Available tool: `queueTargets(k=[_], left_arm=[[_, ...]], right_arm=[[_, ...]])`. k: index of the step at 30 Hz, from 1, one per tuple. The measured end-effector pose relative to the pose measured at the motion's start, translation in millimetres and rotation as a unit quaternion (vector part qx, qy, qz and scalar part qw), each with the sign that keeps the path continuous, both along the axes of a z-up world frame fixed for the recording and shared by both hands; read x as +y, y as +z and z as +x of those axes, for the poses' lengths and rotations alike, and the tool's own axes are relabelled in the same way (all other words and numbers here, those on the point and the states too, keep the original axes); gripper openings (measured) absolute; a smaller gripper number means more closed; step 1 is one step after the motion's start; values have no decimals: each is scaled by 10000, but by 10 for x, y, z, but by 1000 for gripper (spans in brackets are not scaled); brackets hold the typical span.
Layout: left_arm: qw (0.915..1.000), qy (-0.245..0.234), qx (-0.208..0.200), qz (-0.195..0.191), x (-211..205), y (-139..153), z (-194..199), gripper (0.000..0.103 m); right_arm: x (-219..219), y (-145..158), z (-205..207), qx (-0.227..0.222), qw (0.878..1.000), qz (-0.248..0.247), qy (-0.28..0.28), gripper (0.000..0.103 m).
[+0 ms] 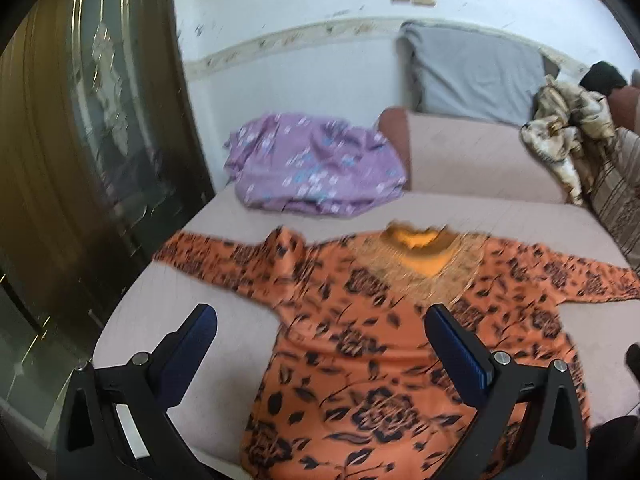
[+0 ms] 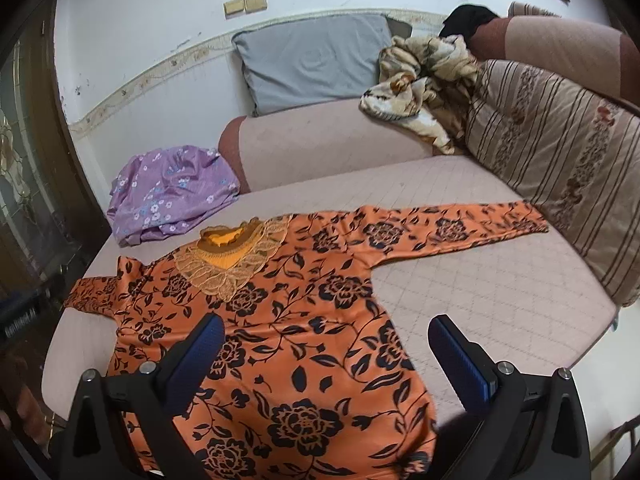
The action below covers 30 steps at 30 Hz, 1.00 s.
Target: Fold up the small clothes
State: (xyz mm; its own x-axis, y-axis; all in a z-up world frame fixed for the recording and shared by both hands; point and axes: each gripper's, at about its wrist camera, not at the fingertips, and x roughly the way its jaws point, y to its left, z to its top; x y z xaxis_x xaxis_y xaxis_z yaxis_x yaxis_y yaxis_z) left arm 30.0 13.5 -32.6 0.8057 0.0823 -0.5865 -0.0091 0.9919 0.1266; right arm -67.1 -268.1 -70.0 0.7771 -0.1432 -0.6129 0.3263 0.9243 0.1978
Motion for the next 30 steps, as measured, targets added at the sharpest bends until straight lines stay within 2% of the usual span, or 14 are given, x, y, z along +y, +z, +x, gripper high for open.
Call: queueTargets(k=[6, 9, 12, 14, 15, 18, 20, 22, 24, 28, 30], left_arm=[[9989, 399, 26, 243, 370, -186, 29, 103], [9978, 587, 81, 289, 712, -227, 171, 103], [9937, 953, 47, 590, 1112, -245, 388, 103], [9871, 1321, 67, 902, 1420, -242, 559, 103], [9813, 1593, 78, 1077, 1590, -210, 636, 103], [9710, 2058, -122, 1213, 1850, -14, 628, 103], [9693, 2151, -457, 1104, 1878, 215, 480, 103], [9702, 2126, -643, 965, 1804, 365, 366, 103], [9747, 1964, -780, 727, 1646, 502, 236, 103], [9815, 1604, -919, 502, 1348, 643, 68, 103], [9841, 1443, -979, 346, 1217, 707, -21, 103]], right_arm=[[-28, -81, 88, 158, 9998, -14, 82, 103], [-273, -3, 142, 33, 9998, -170, 7, 103], [-838, 173, 190, -207, 9975, -610, -306, 103], [-1263, 291, 213, -244, 9947, -837, -537, 103], [-1622, 363, 234, -135, 9910, -949, -930, 103], [-2225, 595, 189, 25, 9808, -863, -1750, 103], [-2383, 792, 31, -356, 9758, -582, -2077, 103], [-2298, 924, -65, -651, 9770, -371, -1999, 103], [-2029, 972, -64, -728, 9825, -208, -1702, 103], [-1310, 896, 94, -512, 9964, -63, -667, 103], [-944, 819, 126, -474, 9986, -116, -202, 103]])
